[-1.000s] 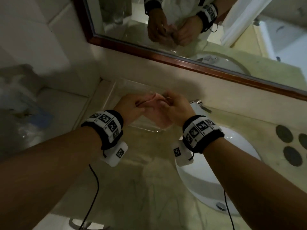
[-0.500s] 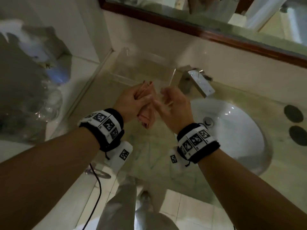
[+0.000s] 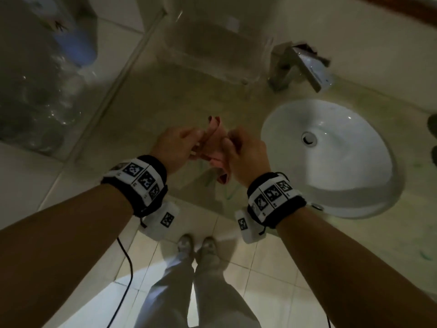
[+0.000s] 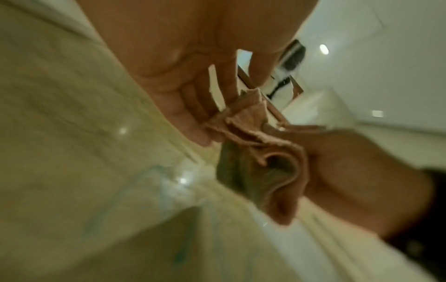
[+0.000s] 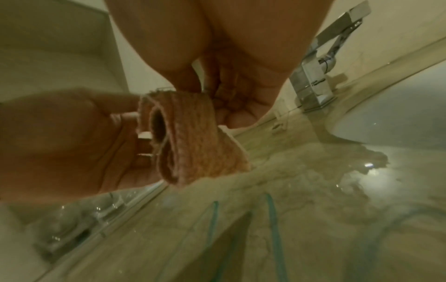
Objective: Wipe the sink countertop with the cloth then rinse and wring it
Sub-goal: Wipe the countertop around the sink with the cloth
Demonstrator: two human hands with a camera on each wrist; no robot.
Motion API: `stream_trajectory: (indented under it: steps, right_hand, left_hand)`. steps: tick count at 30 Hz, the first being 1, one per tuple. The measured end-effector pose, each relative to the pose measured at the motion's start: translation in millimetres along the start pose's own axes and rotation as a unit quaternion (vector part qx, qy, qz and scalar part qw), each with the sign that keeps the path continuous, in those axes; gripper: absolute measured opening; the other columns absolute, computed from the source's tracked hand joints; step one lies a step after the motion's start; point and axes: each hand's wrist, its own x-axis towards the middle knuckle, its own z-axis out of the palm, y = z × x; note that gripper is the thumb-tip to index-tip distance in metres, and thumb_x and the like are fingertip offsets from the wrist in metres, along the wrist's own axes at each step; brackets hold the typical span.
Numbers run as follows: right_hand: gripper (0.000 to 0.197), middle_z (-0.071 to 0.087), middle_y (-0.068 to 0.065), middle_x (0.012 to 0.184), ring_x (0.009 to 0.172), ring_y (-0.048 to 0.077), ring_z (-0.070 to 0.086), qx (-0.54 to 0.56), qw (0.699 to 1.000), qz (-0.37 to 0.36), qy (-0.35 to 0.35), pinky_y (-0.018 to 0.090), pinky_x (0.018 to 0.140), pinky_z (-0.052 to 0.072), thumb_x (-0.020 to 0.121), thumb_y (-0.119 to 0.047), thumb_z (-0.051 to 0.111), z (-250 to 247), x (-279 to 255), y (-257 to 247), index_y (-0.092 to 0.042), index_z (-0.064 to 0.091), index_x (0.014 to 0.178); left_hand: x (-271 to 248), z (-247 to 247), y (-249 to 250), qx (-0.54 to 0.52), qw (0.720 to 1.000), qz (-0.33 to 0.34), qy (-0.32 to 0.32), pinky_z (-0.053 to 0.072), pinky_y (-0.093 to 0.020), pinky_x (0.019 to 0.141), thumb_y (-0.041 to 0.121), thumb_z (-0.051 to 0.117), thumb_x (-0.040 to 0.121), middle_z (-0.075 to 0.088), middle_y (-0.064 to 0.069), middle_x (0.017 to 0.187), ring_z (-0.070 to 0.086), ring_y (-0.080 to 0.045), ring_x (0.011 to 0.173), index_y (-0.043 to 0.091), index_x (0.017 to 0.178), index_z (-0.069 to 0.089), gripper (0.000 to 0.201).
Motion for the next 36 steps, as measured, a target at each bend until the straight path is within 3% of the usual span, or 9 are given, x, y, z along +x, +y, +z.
stream_trajectory:
  steps: [4, 6, 8, 13, 16, 21, 28, 32, 36]
  right_hand:
    - [0.012, 0.054, -0.006, 0.068, 0.059, 0.013, 0.05, -0.078, 0.996, 0.01, -0.032, 0.024, 0.05, 0.034, 0.092, -0.028, 0.052, 20, 2, -5, -0.018, 0.054, 0.086]
    - [0.019, 0.057, -0.006, 0.069, 0.06, 0.012, 0.054, -0.075, 0.994, 0.024, -0.071, 0.025, 0.053, 0.041, 0.092, -0.038, 0.048, 38, 2, -8, -0.02, 0.051, 0.089]
    - [0.029, 0.063, 0.002, 0.086, 0.072, 0.023, 0.061, -0.106, 0.988, 0.007, -0.112, 0.035, 0.063, 0.051, 0.09, -0.046, 0.043, 56, -1, -9, -0.022, 0.053, 0.102]
    - [0.035, 0.063, 0.003, 0.121, 0.096, 0.028, 0.064, -0.22, 0.961, -0.101, -0.137, 0.035, 0.077, 0.051, 0.09, -0.037, 0.051, 87, -12, 0, -0.026, 0.06, 0.122]
    - [0.036, 0.066, -0.003, 0.124, 0.097, 0.024, 0.068, -0.209, 0.959, -0.133, -0.138, 0.036, 0.078, 0.055, 0.085, -0.044, 0.061, 102, -24, 6, -0.028, 0.065, 0.117]
    - [0.063, 0.064, -0.003, 0.127, 0.109, 0.022, 0.064, -0.217, 0.953, -0.12, -0.173, 0.039, 0.089, 0.053, 0.064, -0.042, 0.081, 106, -37, 7, -0.024, 0.062, 0.122]
    - [0.027, 0.071, -0.006, 0.1, 0.086, 0.019, 0.066, -0.192, 0.969, -0.131, -0.079, 0.033, 0.079, 0.052, 0.078, -0.037, 0.053, 106, 12, 0, -0.028, 0.068, 0.099]
    - [0.022, 0.064, -0.012, 0.089, 0.077, 0.016, 0.063, -0.171, 0.978, -0.081, -0.086, 0.035, 0.074, 0.054, 0.075, -0.039, 0.051, 95, 39, -6, -0.029, 0.062, 0.091]
    - [0.011, 0.049, -0.018, 0.067, 0.06, 0.009, 0.051, -0.19, 0.976, -0.035, -0.102, 0.029, 0.062, 0.052, 0.077, -0.026, 0.056, 84, 54, -14, -0.032, 0.059, 0.086]
  left_hand:
    - [3, -32, -55, 0.363, 0.93, 0.001, 0.055, 0.04, -0.034, 0.097, 0.032, 0.064, 0.087, 0.051, -0.011, 0.135, 0.046, -0.033, 0.121, 0.022, 0.124, 0.06, 0.038]
    - [-1, -40, -73, 0.438, 0.899, -0.014, 0.004, 0.033, -0.041, 0.107, 0.037, 0.074, 0.075, 0.033, -0.011, 0.15, 0.031, -0.035, 0.133, 0.028, 0.139, 0.047, 0.07]
    - [-4, -43, -82, 0.481, 0.876, -0.016, -0.033, 0.031, -0.046, 0.112, 0.042, 0.079, 0.069, 0.019, -0.008, 0.159, 0.019, -0.034, 0.141, 0.034, 0.147, 0.033, 0.09]
    - [0, -48, -87, 0.493, 0.869, 0.008, -0.029, 0.035, -0.047, 0.111, 0.046, 0.079, 0.07, 0.011, -0.002, 0.163, 0.014, -0.028, 0.146, 0.036, 0.149, 0.032, 0.093]
    - [2, -46, -84, 0.485, 0.874, 0.014, -0.035, 0.034, -0.047, 0.111, 0.054, 0.064, 0.082, 0.008, -0.004, 0.164, 0.012, -0.026, 0.149, 0.036, 0.151, 0.027, 0.08]
    - [7, -46, -83, 0.5, 0.864, 0.0, -0.056, 0.038, -0.051, 0.108, 0.051, 0.056, 0.087, 0.002, -0.006, 0.164, 0.011, -0.028, 0.15, 0.037, 0.151, 0.02, 0.075]
    - [12, -43, -85, 0.522, 0.852, 0.027, -0.039, 0.048, -0.05, 0.095, 0.046, 0.076, 0.07, 0.016, -0.011, 0.159, 0.026, -0.032, 0.143, 0.037, 0.142, 0.031, 0.085]
    - [15, -40, -87, 0.544, 0.838, 0.014, -0.049, 0.044, -0.048, 0.1, 0.048, 0.079, 0.069, 0.012, -0.014, 0.16, 0.021, -0.033, 0.145, 0.033, 0.146, 0.029, 0.093]
    - [16, -40, -87, 0.564, 0.824, 0.012, -0.058, 0.043, -0.048, 0.099, 0.05, 0.078, 0.069, 0.009, -0.014, 0.16, 0.019, -0.033, 0.145, 0.032, 0.147, 0.026, 0.095]
